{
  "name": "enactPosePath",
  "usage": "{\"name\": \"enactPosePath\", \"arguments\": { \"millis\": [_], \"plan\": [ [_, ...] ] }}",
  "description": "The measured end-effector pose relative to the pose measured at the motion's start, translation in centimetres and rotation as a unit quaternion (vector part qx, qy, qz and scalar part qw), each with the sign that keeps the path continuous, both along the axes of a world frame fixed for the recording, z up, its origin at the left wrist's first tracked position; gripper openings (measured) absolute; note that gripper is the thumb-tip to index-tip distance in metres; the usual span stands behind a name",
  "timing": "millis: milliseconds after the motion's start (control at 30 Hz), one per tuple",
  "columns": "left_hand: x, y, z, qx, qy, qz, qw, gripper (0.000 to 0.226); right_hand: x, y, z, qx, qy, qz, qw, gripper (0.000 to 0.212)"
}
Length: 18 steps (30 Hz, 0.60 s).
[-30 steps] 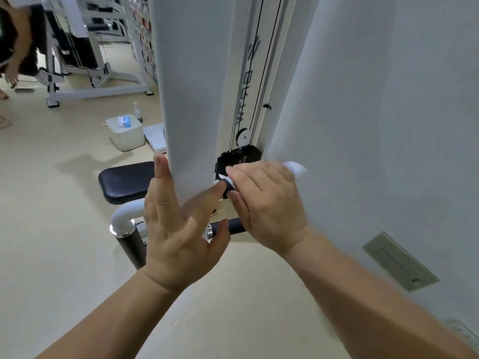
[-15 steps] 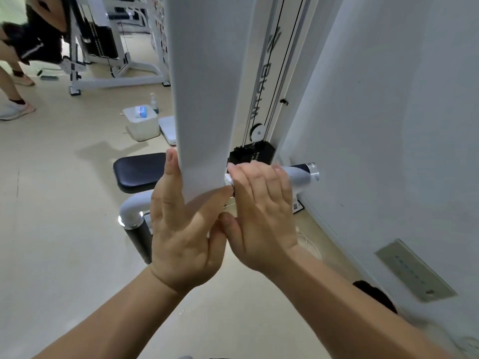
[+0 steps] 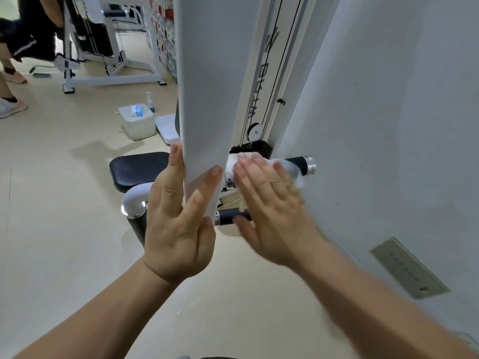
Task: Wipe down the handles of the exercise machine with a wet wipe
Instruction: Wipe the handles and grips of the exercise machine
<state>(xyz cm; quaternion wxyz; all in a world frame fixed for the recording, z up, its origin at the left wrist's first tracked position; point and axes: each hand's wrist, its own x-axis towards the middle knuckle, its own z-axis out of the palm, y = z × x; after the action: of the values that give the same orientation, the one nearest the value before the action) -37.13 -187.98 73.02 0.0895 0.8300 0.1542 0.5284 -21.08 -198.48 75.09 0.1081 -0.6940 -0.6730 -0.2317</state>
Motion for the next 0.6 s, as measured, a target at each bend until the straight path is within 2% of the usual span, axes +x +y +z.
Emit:
{"name": "enactPosePath", "arguments": {
  "millis": [67,200,300,433,500,600],
  "plan": [
    [0.0,0.2,0.0,-0.002,0.001,0.0,1.0,0.062,2.9,-0.9,0.9,-0.001,-0.015,-0.039,0.999,0.072],
    [0.3,-0.1,0.2,-0.013,0.005,0.014,1.0,0.067,1.6,-0.1,0.8,0.061,0.077,-0.124,0.987,0.071],
    [0.3,-0.4,0.2,-0.01,-0.001,0.018,1.0,0.066,-3.0,1.6,-0.4,0.05,0.111,-0.065,0.99,0.075],
    [-0.2,0.1,0.1,0.004,0.019,0.01,1.0,0.062,-0.6,0.7,0.0,0.007,0.024,0.004,1.0,0.075],
    [-0.4,0.5,0.1,0.004,0.024,0.005,1.0,0.063,2.4,-0.5,0.6,0.015,-0.001,-0.037,0.999,0.074],
    [-0.1,0.0,0.4,-0.008,0.019,0.008,1.0,0.066,2.7,-0.7,0.9,0.05,0.04,-0.134,0.989,0.074]
  ]
}}
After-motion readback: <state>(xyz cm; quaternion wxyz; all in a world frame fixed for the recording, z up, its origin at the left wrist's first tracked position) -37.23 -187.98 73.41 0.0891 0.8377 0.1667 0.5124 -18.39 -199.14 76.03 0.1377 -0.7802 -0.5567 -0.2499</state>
